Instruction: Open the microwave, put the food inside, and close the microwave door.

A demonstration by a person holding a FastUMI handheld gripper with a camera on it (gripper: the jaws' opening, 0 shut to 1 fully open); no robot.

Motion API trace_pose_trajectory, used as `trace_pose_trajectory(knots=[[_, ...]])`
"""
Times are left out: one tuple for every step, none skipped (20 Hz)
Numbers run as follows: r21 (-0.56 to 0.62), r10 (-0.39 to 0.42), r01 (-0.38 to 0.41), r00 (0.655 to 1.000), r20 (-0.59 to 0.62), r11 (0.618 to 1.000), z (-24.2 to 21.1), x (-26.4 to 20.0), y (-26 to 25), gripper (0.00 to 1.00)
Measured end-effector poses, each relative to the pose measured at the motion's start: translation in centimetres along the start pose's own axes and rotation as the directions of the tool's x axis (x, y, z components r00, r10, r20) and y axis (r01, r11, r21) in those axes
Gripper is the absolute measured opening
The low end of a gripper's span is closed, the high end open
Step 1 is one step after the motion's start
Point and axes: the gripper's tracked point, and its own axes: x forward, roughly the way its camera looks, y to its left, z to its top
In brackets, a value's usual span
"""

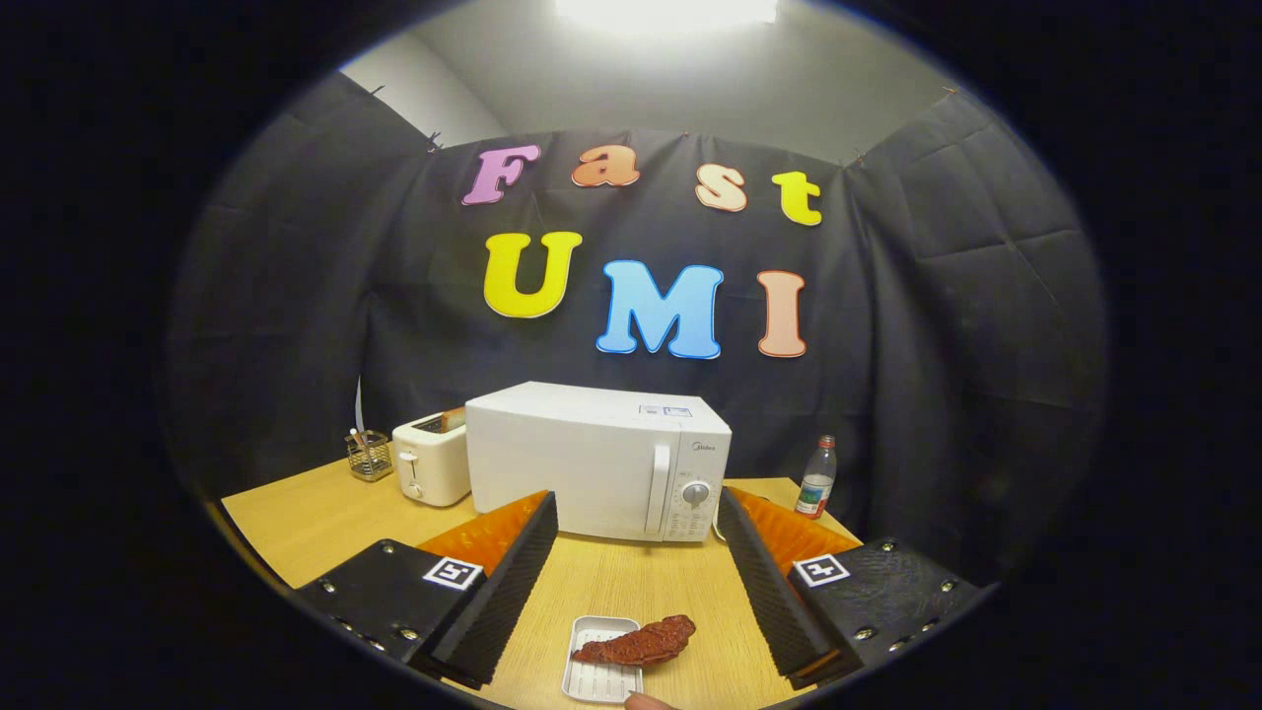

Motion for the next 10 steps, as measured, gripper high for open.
trace_pose_trajectory(knots=[[0.011,0.0,0.0,1.0,-0.004,1.0,-0.3,0.9,0.1,0.99],[0.024,-0.002,0.003,1.0,-0.008,1.0,-0.4,2.0,0.1,0.99],[0.038,-0.003,0.004,1.0,-0.014,0.999,-0.6,3.1,0.1,0.99],[0.052,0.001,0.0,1.0,-0.022,0.999,-0.9,4.3,0.2,0.99],[0.062,0.012,-0.01,0.999,-0.038,0.998,-1.3,5.4,0.4,0.99],[0.069,0.016,-0.012,0.998,-0.056,0.998,-1.7,6.5,0.5,0.99],[0.074,0.015,-0.01,0.998,-0.066,0.997,-2.1,7.5,0.4,0.99],[0.07,0.015,-0.01,0.997,-0.069,0.997,-2.1,8.5,0.4,0.99],[0.063,0.012,-0.008,0.997,-0.07,0.998,-2.3,9.5,0.6,0.99],[0.055,0.005,-0.001,0.997,-0.071,0.999,-2.6,10.6,0.5,0.99]])
